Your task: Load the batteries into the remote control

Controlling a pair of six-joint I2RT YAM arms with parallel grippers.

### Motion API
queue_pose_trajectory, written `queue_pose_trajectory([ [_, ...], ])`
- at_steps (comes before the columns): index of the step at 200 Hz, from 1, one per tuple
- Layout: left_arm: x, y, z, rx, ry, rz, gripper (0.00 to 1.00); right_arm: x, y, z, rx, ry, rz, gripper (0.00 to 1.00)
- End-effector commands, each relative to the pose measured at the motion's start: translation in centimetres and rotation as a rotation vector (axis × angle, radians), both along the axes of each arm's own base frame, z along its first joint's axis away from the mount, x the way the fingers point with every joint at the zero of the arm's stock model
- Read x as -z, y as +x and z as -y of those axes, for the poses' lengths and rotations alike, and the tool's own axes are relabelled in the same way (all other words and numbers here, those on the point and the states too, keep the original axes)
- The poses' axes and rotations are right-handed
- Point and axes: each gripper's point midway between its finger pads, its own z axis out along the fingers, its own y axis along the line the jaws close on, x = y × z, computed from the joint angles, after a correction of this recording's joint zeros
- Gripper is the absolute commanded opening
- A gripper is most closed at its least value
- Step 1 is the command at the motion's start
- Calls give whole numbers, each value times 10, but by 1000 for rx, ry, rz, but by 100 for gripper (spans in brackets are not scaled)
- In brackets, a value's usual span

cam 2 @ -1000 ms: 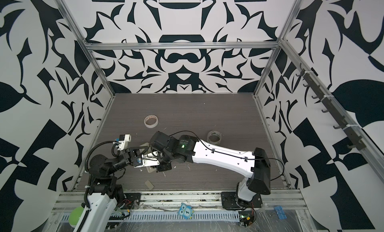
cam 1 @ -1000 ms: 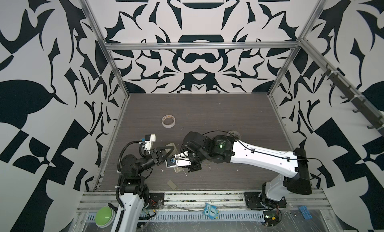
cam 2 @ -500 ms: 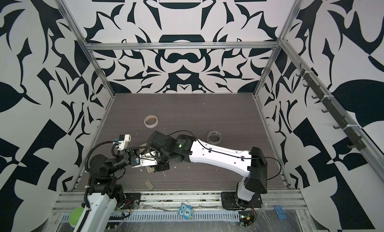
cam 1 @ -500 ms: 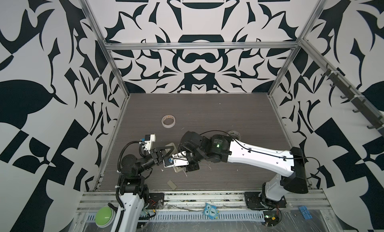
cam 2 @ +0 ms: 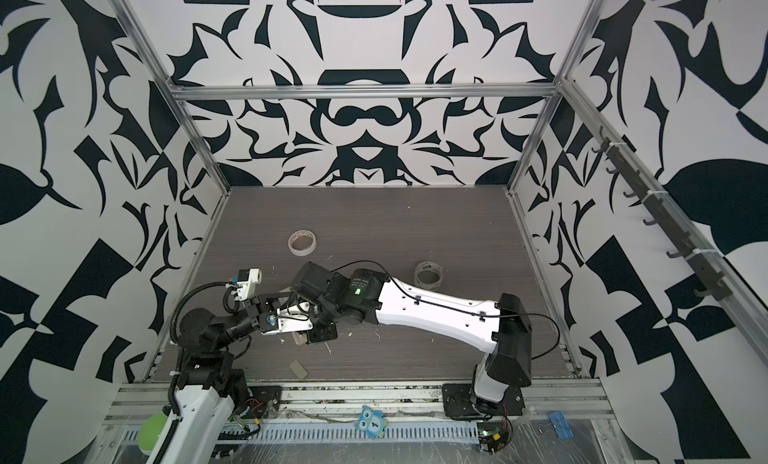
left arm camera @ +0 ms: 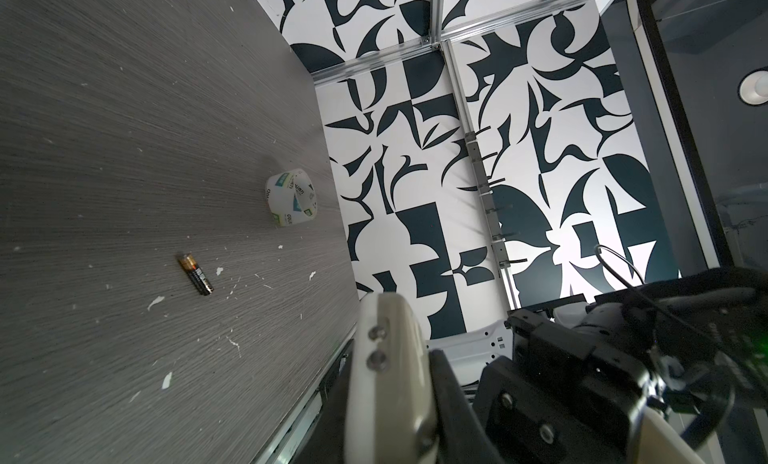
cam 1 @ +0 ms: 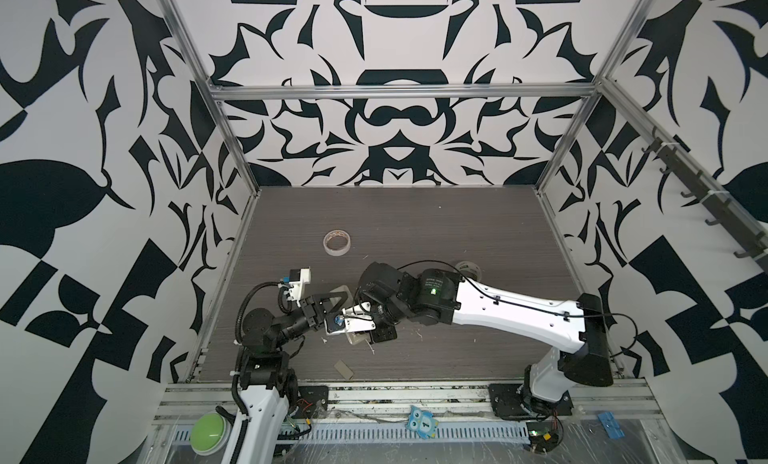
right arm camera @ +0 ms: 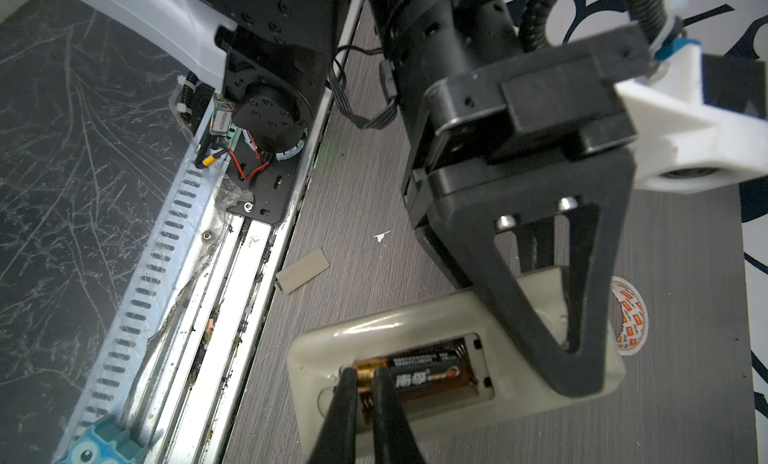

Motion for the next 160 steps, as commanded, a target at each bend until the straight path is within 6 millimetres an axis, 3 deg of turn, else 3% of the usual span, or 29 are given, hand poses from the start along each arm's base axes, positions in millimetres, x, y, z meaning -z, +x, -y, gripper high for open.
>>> queue_pose_trajectory([
  [1,-23,-8,3,32,-8,72,0,-10,8,-8,29,32,27,13],
  [160,-26,-9,2,32,-18,79,0,-6,11,3,53,26,38,17],
])
